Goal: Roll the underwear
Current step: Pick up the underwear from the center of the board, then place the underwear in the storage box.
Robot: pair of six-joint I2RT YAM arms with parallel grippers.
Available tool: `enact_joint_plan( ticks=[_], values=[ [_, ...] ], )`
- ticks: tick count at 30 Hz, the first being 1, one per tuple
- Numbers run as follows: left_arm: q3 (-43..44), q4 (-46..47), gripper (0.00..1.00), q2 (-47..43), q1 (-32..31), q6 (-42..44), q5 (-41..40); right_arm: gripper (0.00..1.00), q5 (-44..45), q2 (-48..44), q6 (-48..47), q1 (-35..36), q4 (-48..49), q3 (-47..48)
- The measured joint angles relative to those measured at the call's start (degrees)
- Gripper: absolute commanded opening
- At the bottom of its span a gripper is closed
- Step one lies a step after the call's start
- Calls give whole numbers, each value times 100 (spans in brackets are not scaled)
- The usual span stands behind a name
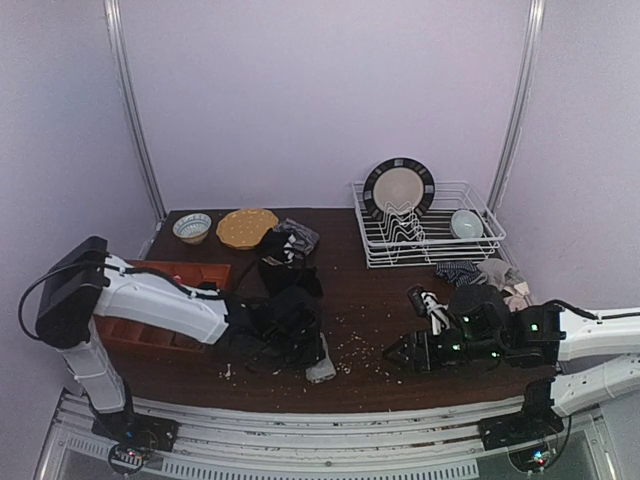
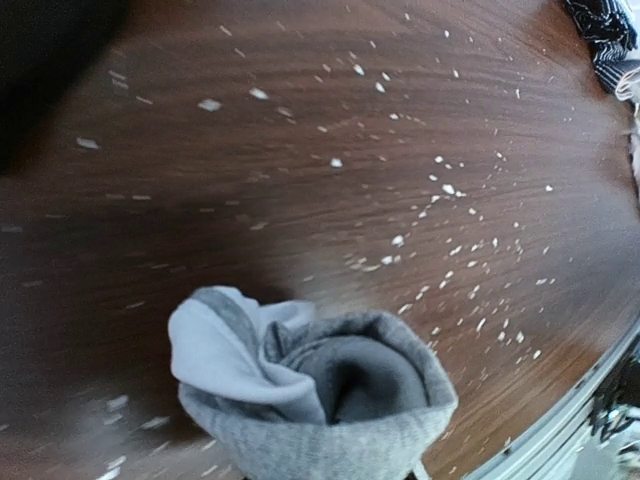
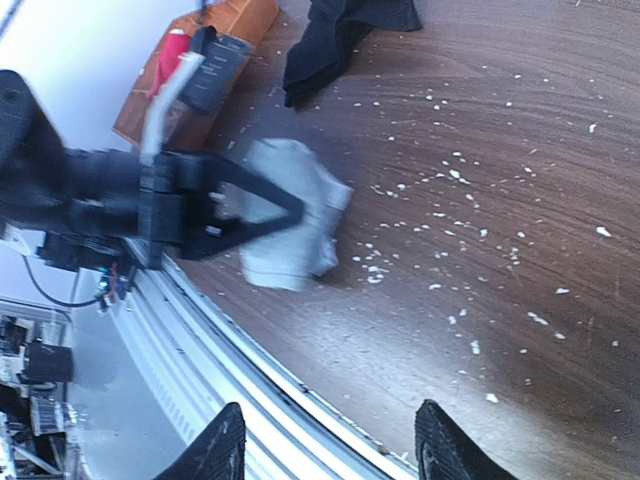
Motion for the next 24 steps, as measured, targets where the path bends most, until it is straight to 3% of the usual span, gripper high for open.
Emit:
enact_joint_plan(
  ticks=[5, 9, 18, 24],
  values=[
    [37, -1342, 0, -1220, 168, 977, -396, 55, 120, 122, -275, 0, -24, -2],
    [284, -2455, 0, -2409, 699, 1926, -529, 55, 114, 328, -490, 0, 120, -2],
    [505, -4446, 0, -3394, 2247, 3541, -238, 54, -39, 706, -835, 0, 428, -2],
    [503, -4826, 0, -3530, 3676, 4492, 63, 54, -216, 1064, -981, -4, 754, -2]
  ],
)
